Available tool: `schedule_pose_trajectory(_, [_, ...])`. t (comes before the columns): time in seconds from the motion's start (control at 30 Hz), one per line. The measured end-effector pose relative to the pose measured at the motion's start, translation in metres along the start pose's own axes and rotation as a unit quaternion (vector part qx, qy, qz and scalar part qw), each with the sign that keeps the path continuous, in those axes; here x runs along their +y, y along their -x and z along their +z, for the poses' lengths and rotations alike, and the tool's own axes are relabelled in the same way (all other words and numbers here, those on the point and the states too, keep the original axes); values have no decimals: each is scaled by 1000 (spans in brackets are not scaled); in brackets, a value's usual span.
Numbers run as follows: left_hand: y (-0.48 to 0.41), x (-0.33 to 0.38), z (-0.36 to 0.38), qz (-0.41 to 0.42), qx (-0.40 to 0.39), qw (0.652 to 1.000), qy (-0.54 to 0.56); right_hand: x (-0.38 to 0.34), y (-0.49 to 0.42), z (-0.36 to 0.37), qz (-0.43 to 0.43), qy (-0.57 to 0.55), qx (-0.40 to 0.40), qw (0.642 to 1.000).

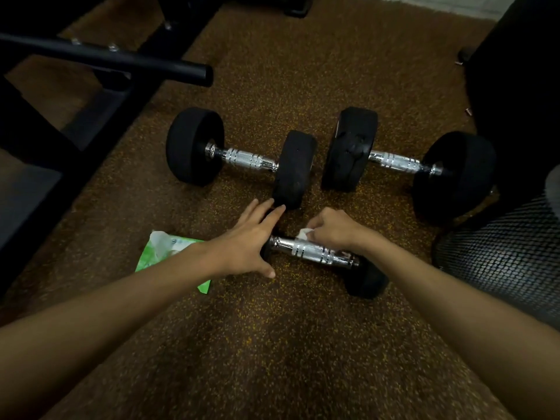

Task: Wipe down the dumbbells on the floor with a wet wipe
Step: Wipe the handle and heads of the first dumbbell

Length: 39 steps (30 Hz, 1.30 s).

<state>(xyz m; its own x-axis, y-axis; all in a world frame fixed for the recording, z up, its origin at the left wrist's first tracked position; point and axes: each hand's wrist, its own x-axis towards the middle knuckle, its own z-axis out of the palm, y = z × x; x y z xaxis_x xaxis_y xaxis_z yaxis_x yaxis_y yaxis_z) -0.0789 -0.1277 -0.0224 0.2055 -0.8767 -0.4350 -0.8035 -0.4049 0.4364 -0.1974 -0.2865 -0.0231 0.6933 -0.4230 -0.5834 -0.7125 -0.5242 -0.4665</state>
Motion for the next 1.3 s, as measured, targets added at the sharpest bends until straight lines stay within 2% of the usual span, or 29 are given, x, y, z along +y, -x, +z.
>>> schedule_pose_trajectory(0.07, [1, 0, 4, 9, 21, 1000, -3, -3, -7, -4, 38, -26, -69, 997])
schedule_pose_trajectory(0.13, [1, 0, 5, 17, 32, 999, -2, -8, -11, -7, 31, -19, -81, 996])
schedule_pose_trajectory(0.27, [-2, -3, 3, 22, 37, 999, 7, -19, 9, -5, -93, 50, 39, 994])
schedule_pose_trajectory(0.33, [-3, -4, 3, 21, 37, 999, 16, -17, 18, -3, -127, 64, 59, 988])
schedule_pose_trajectory(0.43, [-2, -5, 4, 21, 36, 999, 22, -12, 16, -7, -95, 44, 53, 993])
schedule_pose_trajectory(0.6, [0, -5, 3, 27, 35, 999, 24, -6, -11, -3, 32, 10, -13, 999])
schedule_pose_trajectory(0.67, [1, -5, 3, 29, 35, 999, 20, -5, -13, 1, 46, -5, -19, 999])
schedule_pose_trajectory(0.83, [5, -5, 7, 34, 34, 999, 16, -2, 20, 17, -99, 53, 113, 987])
schedule_pose_trajectory(0.97, [7, -5, 7, 36, 38, 999, 14, 6, 39, 24, -144, 60, 123, 980])
schedule_pose_trajectory(1.07, [5, -4, 5, 35, 35, 999, 13, 7, 23, 16, -94, 22, 104, 990])
schedule_pose_trajectory(1.2, [3, -5, 4, 33, 32, 999, 15, 0, -1, 0, 33, -4, -18, 999])
schedule_pose_trajectory(1.23, [3, -5, 5, 33, 32, 999, 14, -3, -2, -1, 39, 2, -25, 999])
schedule_pose_trajectory(1.3, [3, -6, 5, 33, 32, 999, 13, -7, 3, 3, 22, 27, 13, 999])
